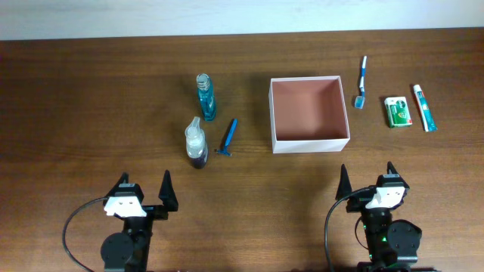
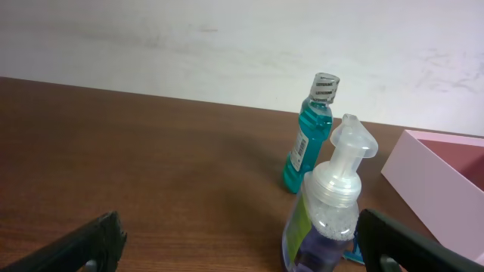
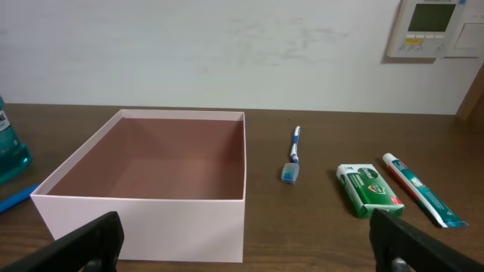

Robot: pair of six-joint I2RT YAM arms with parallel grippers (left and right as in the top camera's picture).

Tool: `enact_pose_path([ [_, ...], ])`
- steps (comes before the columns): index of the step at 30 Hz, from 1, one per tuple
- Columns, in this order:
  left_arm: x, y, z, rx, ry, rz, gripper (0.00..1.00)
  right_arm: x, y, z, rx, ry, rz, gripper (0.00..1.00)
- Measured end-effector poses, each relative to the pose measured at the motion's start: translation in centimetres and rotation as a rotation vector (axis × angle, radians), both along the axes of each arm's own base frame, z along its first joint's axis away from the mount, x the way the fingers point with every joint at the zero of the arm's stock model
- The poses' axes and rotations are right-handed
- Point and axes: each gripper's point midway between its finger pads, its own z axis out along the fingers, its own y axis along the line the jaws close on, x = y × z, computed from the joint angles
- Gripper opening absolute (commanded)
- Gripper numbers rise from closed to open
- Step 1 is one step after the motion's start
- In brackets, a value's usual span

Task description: Pack container

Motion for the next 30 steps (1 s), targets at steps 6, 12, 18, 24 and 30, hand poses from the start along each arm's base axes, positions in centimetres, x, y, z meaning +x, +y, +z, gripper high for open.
enact_pose_path([
  [6,0.0,0.0,0.0,0.0,0.0,0.0,1.0,0.0,0.0,0.0,0.0,0.0,0.0,0.99],
  [12,0.0,0.0,0.0,0.0,0.0,0.0,0.99,0.0,0.0,0.0,0.0,0.0,0.0,0.99],
  [18,0.0,0.0,0.0,0.0,0.0,0.0,1.0,0.0,0.0,0.0,0.0,0.0,0.0,0.99],
  [24,0.0,-0.4,4.0,-0.006,-0.165,-0.021,0.99,0.0,0.0,0.0,0.0,0.0,0.0,0.99],
  [30,-0.8,-0.7,8.3,-0.011,-0.314,-0.045,0.99,0.0,-0.1,0.0,-0.001,0.0,-0.003,0.99],
])
